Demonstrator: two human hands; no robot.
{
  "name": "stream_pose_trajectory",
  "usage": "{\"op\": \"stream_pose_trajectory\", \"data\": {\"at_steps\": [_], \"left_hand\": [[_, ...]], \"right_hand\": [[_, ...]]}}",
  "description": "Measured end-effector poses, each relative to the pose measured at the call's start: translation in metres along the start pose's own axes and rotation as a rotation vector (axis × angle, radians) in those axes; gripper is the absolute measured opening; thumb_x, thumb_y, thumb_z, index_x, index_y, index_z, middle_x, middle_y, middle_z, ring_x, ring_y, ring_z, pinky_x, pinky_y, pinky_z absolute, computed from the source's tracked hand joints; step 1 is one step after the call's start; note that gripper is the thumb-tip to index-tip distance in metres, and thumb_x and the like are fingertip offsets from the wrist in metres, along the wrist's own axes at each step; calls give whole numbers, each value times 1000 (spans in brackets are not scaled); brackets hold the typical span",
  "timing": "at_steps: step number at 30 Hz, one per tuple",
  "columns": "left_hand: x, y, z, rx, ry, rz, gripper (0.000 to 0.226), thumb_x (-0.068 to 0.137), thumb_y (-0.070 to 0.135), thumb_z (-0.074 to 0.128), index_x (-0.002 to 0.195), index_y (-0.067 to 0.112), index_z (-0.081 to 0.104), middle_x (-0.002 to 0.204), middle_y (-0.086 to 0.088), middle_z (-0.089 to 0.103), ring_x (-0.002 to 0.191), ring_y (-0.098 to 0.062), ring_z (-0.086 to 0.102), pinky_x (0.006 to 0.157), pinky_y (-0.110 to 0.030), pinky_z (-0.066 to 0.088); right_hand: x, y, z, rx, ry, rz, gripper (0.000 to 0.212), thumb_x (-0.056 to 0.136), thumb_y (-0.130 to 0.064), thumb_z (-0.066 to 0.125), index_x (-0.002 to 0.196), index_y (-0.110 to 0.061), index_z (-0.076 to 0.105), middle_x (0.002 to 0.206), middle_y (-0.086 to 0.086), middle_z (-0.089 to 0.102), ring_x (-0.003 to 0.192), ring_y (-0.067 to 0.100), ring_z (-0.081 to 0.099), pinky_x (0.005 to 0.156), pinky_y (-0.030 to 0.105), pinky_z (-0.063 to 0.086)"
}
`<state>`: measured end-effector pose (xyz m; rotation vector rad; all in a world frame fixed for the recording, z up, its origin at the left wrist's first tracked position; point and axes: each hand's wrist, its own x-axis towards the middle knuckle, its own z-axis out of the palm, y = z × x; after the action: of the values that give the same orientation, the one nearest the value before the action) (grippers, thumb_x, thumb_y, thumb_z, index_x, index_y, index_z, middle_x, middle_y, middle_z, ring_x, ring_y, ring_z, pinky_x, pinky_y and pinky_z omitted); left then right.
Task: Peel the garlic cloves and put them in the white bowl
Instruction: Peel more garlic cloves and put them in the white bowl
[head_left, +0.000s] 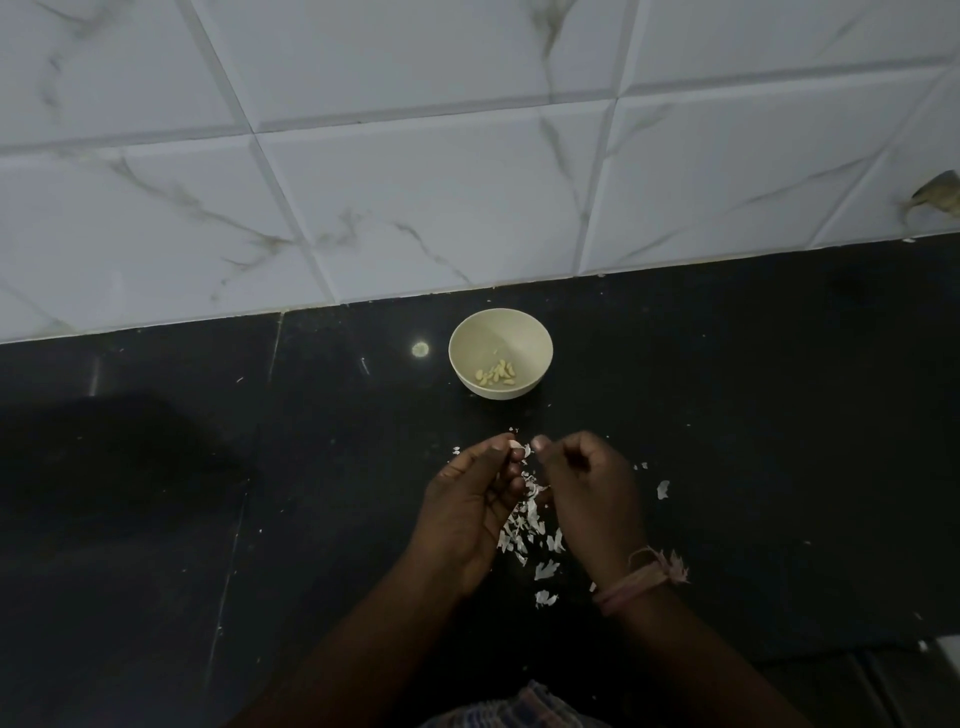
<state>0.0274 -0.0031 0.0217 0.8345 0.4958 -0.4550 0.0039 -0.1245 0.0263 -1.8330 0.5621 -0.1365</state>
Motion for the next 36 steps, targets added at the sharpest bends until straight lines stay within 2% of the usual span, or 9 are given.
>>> {"op": "stream_pose_trajectory", "data": {"at_steps": [1, 4, 10, 15, 20, 22, 29, 33, 36], "left_hand": [[0, 0, -1, 12, 12, 7, 19, 98, 6, 61, 111, -2, 70, 91, -13, 72, 74, -12, 66, 66, -20, 59], [1, 0, -3, 28, 32, 11, 15, 98, 6, 60, 105, 0, 72, 88, -12, 73, 72, -11, 68, 64, -20, 58], [-2, 1, 0, 32, 11, -10, 18, 100, 6, 58, 110, -3, 69, 86, -11, 72, 72, -12, 68, 64, -21, 58], [-1, 2, 3, 84, 24, 47, 12, 98, 5, 61, 101, 0, 72, 85, -14, 72, 75, -16, 71, 69, -25, 60], [-5, -2, 3, 281, 13, 247, 9, 94, 5, 67, 100, 1, 72, 98, -17, 76, 94, -31, 74, 88, -41, 61], [-7, -2, 3, 454, 34, 338, 9, 91, 9, 72, 99, 8, 77, 96, -12, 78, 95, -29, 76, 89, -43, 60], [-11, 3, 2, 741, 31, 521, 14, 90, 14, 75, 102, 19, 81, 95, 7, 79, 91, -11, 76, 83, -28, 60], [-12, 7, 2, 751, 28, 555, 13, 90, 10, 74, 100, 16, 81, 92, 8, 79, 87, -7, 75, 75, -16, 56], [-11, 8, 2, 775, -9, 565, 13, 91, 9, 73, 101, 14, 81, 92, 6, 80, 87, -9, 76, 77, -19, 58]], "right_hand": [[-2, 1, 1, 23, -27, -10, 5, 93, -26, 71, 90, -23, 68, 86, -5, 71, 80, 8, 68, 72, 31, 57], [-6, 6, 3, 66, -77, -68, 14, 93, -15, 71, 101, -26, 74, 100, -9, 73, 92, 0, 68, 82, 21, 56], [-4, 2, 6, 118, -105, -32, 8, 90, -13, 74, 94, -19, 78, 87, -6, 77, 82, 4, 72, 71, 18, 57], [-2, 0, 6, 116, -96, -53, 10, 90, -11, 71, 90, -18, 77, 82, -4, 76, 79, 7, 73, 70, 22, 58], [0, -7, 6, 91, 5, -19, 6, 84, -15, 75, 82, -20, 75, 73, -4, 73, 69, 5, 69, 60, 19, 55], [-1, -8, 6, 41, 28, -46, 4, 84, -17, 76, 82, -21, 74, 73, -5, 72, 69, 3, 68, 61, 17, 54], [-4, -11, 2, 34, 20, -94, 8, 88, -15, 73, 89, -19, 79, 75, -9, 73, 73, -2, 68, 63, 12, 51], [-4, -15, -1, 152, -40, -53, 12, 89, -6, 70, 88, -13, 80, 71, -1, 76, 64, 13, 73, 58, 24, 58], [-5, -17, -2, 256, -66, -11, 14, 88, 0, 68, 88, -6, 80, 71, 8, 75, 62, 24, 74, 56, 31, 60]]}}
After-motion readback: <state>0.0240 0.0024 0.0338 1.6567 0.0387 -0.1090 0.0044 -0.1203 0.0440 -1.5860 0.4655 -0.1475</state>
